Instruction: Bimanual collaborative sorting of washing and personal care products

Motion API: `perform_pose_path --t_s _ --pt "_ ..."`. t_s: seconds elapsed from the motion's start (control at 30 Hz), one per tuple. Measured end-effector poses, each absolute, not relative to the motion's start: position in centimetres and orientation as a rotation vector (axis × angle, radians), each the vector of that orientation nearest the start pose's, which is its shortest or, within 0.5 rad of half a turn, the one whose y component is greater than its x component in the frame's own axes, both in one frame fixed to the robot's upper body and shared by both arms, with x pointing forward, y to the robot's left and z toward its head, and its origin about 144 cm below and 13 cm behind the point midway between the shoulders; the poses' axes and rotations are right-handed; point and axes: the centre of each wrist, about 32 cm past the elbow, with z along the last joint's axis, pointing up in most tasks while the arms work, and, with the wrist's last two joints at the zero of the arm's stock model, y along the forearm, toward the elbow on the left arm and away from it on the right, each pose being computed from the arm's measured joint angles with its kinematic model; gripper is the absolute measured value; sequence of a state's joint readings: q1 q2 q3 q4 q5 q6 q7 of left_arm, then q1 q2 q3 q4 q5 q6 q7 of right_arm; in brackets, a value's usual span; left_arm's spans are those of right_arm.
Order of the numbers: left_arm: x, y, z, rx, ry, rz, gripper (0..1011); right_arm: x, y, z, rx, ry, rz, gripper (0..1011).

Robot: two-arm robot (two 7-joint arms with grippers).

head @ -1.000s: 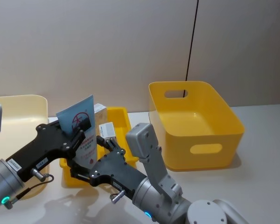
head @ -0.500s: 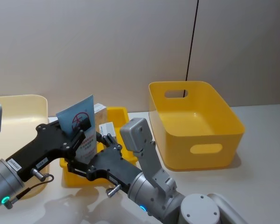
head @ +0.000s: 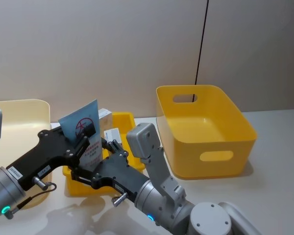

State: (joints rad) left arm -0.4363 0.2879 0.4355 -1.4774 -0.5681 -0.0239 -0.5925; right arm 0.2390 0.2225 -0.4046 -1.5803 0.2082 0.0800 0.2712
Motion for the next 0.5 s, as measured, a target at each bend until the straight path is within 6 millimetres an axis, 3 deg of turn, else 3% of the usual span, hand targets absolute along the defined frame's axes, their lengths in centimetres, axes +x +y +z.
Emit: perform_pose_path --t_s 0.5 --pt "54.89 18.87 124.54 -0.245 -0.084 0.57 219 49.71 -17.36 120.51 0.003 -0.1 -0.882 1001"
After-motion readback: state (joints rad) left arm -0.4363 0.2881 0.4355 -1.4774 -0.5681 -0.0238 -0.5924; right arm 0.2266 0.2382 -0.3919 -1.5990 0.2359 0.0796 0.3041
